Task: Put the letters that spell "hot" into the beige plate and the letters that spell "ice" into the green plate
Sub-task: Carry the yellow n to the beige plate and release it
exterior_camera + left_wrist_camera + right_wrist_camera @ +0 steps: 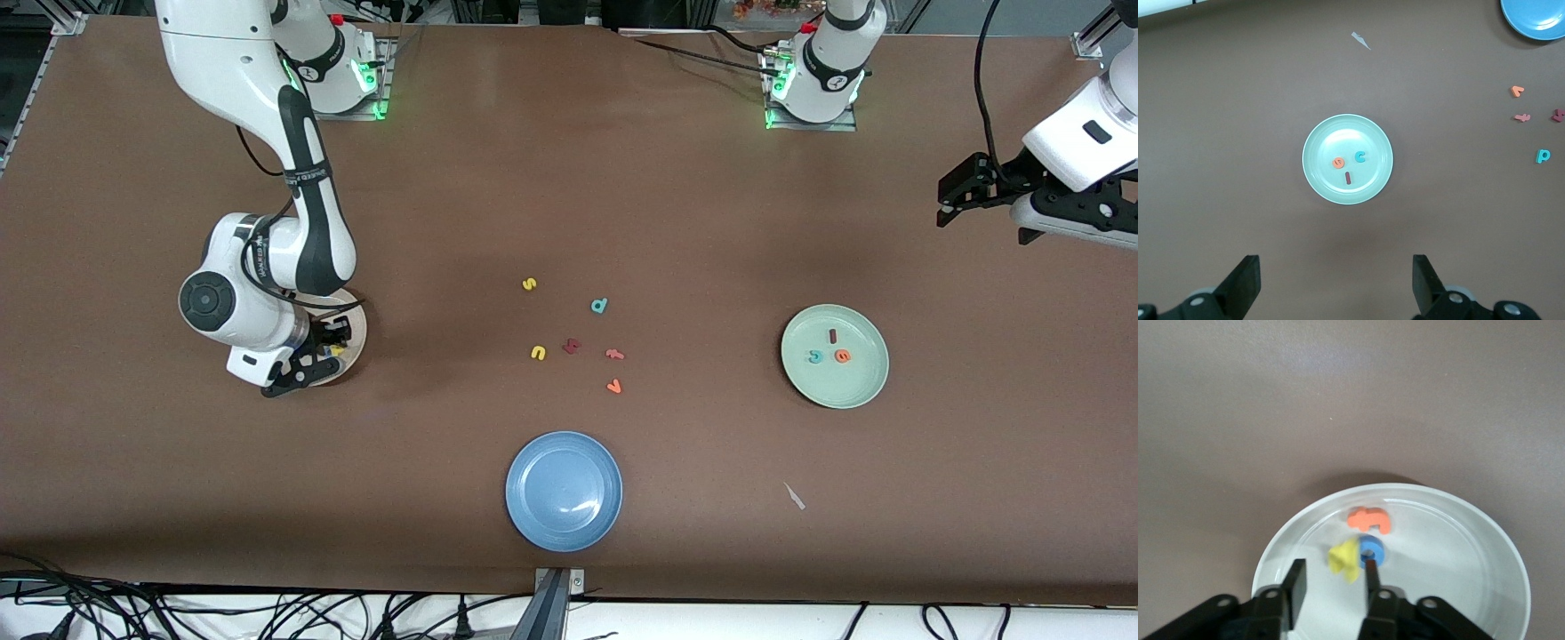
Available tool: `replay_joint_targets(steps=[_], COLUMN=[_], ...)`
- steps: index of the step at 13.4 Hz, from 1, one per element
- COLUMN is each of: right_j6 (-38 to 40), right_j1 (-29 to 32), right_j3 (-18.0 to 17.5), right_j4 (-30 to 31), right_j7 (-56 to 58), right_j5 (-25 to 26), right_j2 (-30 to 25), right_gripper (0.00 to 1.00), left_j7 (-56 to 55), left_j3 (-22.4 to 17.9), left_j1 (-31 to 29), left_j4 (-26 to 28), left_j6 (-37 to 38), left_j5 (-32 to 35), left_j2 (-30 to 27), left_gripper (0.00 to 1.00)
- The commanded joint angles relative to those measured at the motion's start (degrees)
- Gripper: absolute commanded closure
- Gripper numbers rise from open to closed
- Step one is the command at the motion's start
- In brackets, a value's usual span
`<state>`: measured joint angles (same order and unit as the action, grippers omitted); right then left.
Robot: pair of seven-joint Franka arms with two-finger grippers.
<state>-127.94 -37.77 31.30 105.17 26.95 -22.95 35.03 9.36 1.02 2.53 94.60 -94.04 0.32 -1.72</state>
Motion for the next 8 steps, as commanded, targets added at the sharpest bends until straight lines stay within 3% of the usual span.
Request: replay_joint_targets(steps=[1,4,8], right_j6=[2.1,9.4,11.8], right_j1=[-0.9,-1.0,-1.3], right_j3=[-0.4,-0.8,-1.1], right_j4=[-1.2,-7.2,-8.8], right_j7=[-7.8,-15.9,-18.2], right_j5=[-0.8,-0.7,-0.7], right_j2=[-2.0,-1.1,-0.9], right_gripper=[0.0,0.0,0.0], left_j7=[1.1,1.0,0.9], left_j3=[-0.8,-0.9,-0.9], left_j1=[-0.6,-0.7,-0.9], left_j4=[0.4,0.4,0.1], left_j6=[4.5,5.5,5.4], left_j5=[-0.8,-0.8,-1.5], left_j2=[-0.6,-0.7,-1.1], left_gripper=[0.0,0.0,0.0])
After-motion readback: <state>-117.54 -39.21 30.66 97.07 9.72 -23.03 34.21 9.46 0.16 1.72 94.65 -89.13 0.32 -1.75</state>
